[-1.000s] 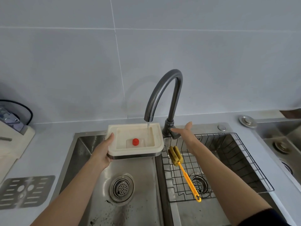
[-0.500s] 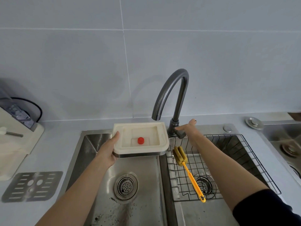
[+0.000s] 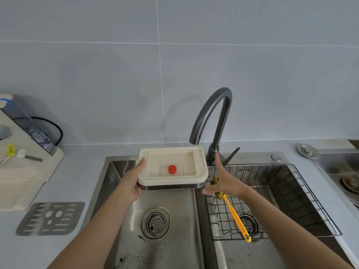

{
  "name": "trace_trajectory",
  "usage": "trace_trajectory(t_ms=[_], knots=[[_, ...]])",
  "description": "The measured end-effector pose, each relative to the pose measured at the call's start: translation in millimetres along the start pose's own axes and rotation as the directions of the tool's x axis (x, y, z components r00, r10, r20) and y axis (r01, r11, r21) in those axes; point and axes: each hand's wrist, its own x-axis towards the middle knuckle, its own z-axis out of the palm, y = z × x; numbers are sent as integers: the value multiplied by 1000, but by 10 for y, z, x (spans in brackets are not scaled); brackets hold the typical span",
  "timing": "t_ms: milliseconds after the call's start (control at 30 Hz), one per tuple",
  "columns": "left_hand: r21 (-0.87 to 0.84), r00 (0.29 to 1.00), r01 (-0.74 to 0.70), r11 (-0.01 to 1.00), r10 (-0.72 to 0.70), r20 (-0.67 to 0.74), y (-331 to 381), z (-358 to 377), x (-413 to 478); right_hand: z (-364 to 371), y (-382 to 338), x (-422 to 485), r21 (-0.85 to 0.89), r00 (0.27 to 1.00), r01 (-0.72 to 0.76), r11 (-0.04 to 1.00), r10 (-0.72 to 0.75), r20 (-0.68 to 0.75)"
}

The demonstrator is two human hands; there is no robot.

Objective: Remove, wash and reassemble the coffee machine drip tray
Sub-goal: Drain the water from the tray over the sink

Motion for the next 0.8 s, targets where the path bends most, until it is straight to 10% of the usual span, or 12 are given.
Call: trace_trajectory(t_ms=[300,800], knots=[[4,999,10,1000,-10,47,76,-192,-274,353,-214,-118,193,944,317,928,-328,26],[288,904,-265,920,134,406,96,-582,-506,558,-230,-106,271,969,241,932,-248,-8]])
